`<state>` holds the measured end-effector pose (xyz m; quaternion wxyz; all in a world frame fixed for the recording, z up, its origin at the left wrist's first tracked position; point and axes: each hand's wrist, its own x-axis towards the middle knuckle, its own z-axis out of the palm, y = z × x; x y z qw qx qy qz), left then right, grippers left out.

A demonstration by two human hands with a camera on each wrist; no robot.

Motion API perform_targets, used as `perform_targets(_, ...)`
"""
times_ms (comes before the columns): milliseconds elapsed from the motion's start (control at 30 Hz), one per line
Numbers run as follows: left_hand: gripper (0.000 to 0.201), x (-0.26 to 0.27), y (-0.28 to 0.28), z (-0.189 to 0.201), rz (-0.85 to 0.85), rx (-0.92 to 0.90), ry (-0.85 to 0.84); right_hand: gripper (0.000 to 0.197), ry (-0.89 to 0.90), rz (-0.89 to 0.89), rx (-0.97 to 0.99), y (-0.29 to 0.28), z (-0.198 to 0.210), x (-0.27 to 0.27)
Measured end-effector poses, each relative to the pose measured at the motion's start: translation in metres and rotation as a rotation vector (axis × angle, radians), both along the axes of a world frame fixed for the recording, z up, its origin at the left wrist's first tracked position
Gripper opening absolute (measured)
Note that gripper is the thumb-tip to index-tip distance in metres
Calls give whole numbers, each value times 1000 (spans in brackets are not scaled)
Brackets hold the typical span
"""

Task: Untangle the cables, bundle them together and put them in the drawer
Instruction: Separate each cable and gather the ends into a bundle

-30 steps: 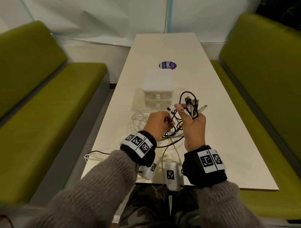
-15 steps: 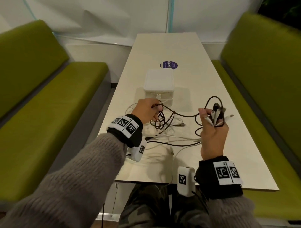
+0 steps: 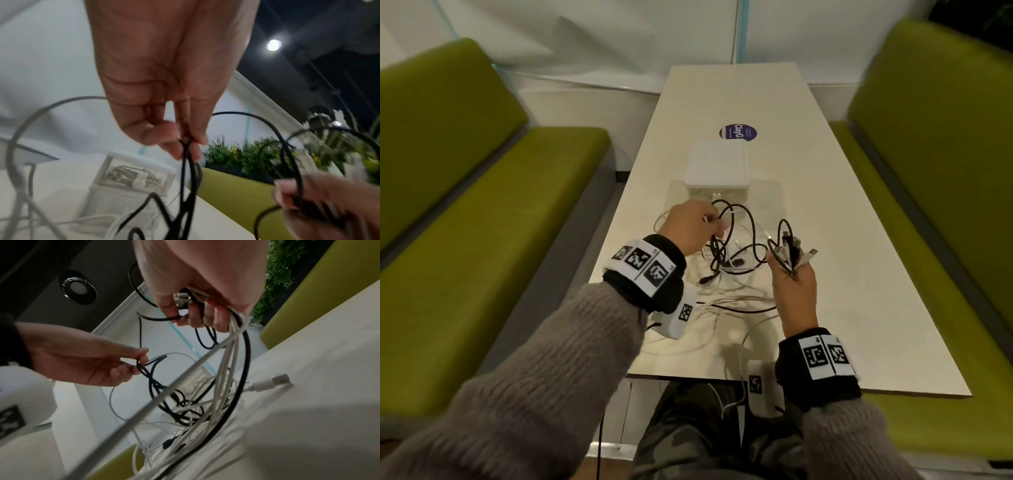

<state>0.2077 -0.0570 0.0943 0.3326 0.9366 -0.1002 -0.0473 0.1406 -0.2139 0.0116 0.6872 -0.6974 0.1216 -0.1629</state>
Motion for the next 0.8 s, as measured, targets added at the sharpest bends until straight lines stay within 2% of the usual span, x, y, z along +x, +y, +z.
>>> perform_targets(100,28,-6,-8,-1,16,76,-135,21,-21,34,-87,5,2,1)
perform_targets(167,26,-8,-13,0,-7,-5,-78,26,-53,69,-147,7,3,2)
perform_targets(233,25,-10,-17,1,-4,-176,61,21,-73,127,-217,11,6,2)
perform_targets(267,24,-11,-19,2,-8,-204,82,17,-71,158,-246,13,6,2)
perform_targets(400,29,-15,-21,2,-14,-100,-20,20,-79,180,-191,19,7,2)
perform_targets(500,26,-17,-17,-3,-22,-305,25,22,-125,121,-184,18,12,1)
perform_targets(633,18,-26,-17,-7,-28,-485,41,14,-81,181,-206,16,14,2)
perform_targets(700,15,-32,-15,-10,-20,-613,101,13,-73,184,-139,17,16,2)
perform_targets(800,34,-39,-15,-26,-2,-650,214,9,-90,207,129,14,23,2)
